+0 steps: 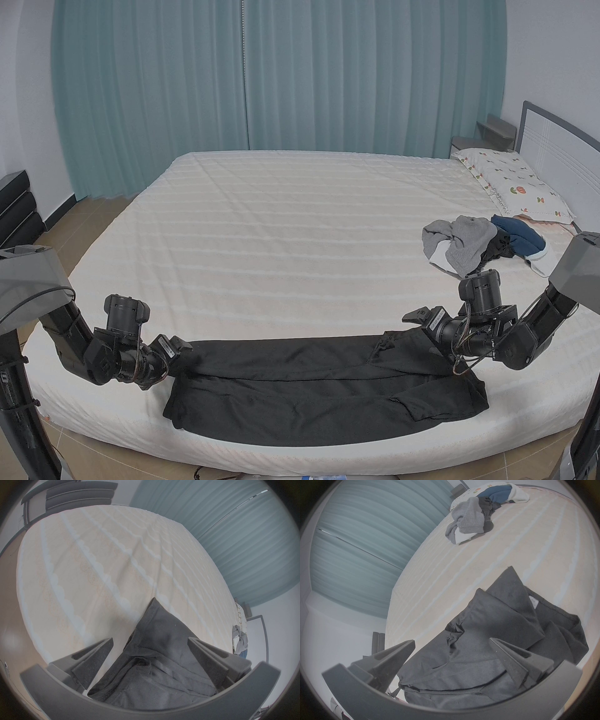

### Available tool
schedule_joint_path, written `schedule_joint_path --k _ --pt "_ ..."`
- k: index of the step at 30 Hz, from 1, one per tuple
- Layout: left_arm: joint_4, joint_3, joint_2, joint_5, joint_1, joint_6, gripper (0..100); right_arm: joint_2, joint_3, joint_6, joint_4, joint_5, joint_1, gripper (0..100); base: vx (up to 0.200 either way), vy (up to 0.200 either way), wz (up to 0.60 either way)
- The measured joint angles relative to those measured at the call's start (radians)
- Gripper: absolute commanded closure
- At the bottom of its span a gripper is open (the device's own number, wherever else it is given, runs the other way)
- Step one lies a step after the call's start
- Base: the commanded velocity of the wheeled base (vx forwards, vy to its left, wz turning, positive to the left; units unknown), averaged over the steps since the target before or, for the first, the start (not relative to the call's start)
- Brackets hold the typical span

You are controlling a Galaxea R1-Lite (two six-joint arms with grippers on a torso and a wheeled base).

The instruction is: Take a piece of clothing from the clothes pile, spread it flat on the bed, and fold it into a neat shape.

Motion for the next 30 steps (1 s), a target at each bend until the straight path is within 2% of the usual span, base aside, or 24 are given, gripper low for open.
schedule_joint_path --k 7,8,13,23,30 --pt "-0.028 -0.006 0.035 0.007 -0.011 -0.001 0 -0.026 0.028 0.0 -0.004 0.001 -0.003 0 0.0 0.0 0.0" --pt "-0.035 -0.007 0.041 0.01 -0.011 0.0 100 -0.029 0.03 0.0 -0.005 0.001 -0.003 0 0.0 0.0 0.0" --pt "-0.093 -0.011 0.074 0.068 -0.012 0.001 100 -0.036 0.046 -0.001 -0.004 0.001 -0.003 0 0.0 0.0 0.0" --pt "-0.104 -0.013 0.085 0.164 -0.013 0.001 100 -0.047 0.103 -0.002 0.007 -0.001 0.004 0 0.0 0.0 0.0" --pt "-0.141 -0.018 0.075 0.175 -0.017 -0.002 100 -0.036 0.126 0.006 0.008 -0.038 0.005 0 0.0 0.0 0.0"
